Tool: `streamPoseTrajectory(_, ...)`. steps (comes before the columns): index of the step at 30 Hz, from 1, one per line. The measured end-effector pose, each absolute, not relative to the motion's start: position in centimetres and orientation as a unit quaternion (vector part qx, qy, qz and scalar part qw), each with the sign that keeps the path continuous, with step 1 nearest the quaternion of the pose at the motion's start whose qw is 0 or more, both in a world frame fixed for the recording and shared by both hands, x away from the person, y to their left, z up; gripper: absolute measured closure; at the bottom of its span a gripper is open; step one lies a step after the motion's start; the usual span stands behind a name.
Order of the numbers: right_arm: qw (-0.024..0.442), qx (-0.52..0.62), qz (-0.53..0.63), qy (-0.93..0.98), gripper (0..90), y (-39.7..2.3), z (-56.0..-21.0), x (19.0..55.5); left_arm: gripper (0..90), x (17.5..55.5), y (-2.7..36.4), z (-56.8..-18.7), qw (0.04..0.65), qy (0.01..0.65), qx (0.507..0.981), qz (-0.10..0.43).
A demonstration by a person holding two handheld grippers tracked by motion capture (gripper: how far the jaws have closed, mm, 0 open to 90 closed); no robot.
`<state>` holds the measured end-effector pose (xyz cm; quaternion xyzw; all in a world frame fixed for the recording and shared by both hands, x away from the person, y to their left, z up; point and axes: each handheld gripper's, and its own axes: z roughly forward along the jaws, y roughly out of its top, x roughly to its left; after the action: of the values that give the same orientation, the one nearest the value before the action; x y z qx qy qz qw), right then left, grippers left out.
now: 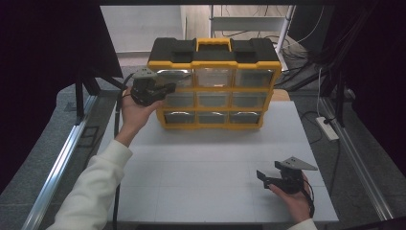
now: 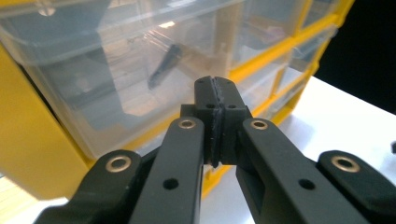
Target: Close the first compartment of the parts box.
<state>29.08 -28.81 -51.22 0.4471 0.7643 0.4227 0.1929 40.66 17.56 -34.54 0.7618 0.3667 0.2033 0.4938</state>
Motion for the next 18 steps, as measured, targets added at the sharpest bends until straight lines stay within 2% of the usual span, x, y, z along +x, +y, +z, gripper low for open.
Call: streamPoseTrajectory(18, 0.191, 0.447, 0.417, 0.768, 15.8, -28.7, -51.3, 29.3, 89.1, 34.0, 19.1, -37.2, 0.506, 0.347, 0.766, 0.192)
